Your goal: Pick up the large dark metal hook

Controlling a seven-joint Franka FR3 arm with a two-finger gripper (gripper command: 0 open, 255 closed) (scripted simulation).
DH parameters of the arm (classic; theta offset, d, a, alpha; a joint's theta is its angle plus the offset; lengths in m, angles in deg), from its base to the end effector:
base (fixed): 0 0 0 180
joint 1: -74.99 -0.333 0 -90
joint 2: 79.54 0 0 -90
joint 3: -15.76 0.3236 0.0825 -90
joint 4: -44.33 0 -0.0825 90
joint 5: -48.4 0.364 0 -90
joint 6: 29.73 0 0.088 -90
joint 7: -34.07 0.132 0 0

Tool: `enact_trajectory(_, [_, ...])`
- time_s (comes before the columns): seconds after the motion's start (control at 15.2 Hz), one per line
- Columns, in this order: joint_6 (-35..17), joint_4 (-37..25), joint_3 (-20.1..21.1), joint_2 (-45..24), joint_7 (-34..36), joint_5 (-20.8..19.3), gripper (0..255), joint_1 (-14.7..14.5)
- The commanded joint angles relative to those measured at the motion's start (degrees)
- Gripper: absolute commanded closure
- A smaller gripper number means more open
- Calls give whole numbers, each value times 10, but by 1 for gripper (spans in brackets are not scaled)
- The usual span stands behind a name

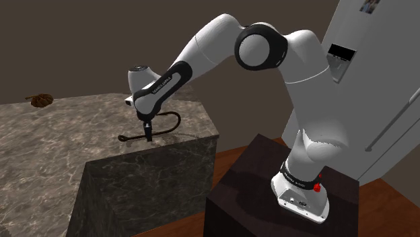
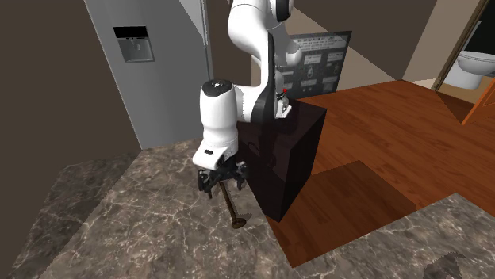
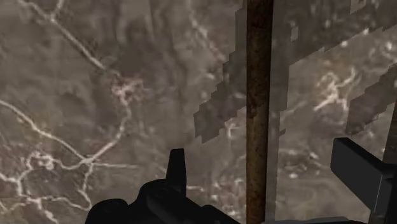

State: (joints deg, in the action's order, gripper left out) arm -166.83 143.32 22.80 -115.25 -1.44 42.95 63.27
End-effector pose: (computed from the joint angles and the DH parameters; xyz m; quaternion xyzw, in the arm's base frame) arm 0.6343 0.2050 0.2246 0.8795 0.4752 0.0240 0.0012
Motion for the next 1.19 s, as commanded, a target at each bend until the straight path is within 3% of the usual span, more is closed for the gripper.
enact_trajectory(0.0, [-4, -1, 0, -4, 1, -1, 0, -1])
enact_trajectory(0.07, [-3, -2, 0, -5, 1, -1, 255, -1])
enact_trajectory(0.66, [-4, 0, 0, -4, 1, -1, 255, -1])
enact_trajectory(1.12, [33, -3, 4, 31, -2, 4, 255, 2])
